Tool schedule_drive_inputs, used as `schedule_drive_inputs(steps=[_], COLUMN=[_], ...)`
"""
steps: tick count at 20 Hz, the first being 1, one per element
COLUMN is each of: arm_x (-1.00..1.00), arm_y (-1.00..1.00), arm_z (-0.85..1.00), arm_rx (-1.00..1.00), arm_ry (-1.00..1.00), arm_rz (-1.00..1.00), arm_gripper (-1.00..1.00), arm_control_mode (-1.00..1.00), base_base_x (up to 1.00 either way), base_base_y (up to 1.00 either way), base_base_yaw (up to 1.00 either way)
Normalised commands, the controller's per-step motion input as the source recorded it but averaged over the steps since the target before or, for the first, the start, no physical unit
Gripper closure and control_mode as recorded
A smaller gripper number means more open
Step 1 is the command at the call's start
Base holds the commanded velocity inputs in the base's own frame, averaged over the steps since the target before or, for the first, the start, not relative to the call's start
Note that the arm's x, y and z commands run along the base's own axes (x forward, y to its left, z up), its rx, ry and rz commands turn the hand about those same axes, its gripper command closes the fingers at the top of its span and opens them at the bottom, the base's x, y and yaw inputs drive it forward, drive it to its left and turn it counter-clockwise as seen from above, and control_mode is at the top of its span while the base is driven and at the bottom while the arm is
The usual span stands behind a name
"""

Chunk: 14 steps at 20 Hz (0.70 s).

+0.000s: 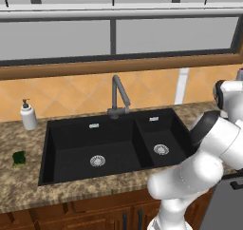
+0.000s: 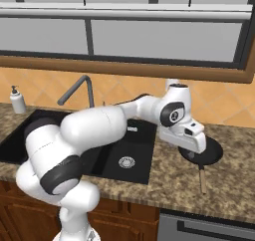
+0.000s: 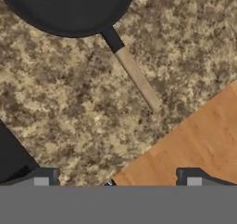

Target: Pick the pan and sponge and place them into the sink. Then turn on the water.

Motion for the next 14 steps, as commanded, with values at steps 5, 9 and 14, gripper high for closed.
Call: schedule_drive_inputs(steps=[5,9,14], arm_x=[-0.36,-0.14,0.00], arm_y=[-0.45,-0.44,-0.27], arm_z=[-0.79,-0.46,-0.33], arm_rx=[-0.02,0.00,0.01], arm_ry=[0.01,0.00,0.00], arm_rz=[0.15,0.17,0.16], arm_gripper=[-1.00,-1.00,-1.00], arm_control_mode=[-1.00,-1.00,-1.00], base_base_x=[0.00,0.00,0.00], base_base_y=[0.00,0.00,0.00], base_base_yaw=[0.00,0.00,0.00])
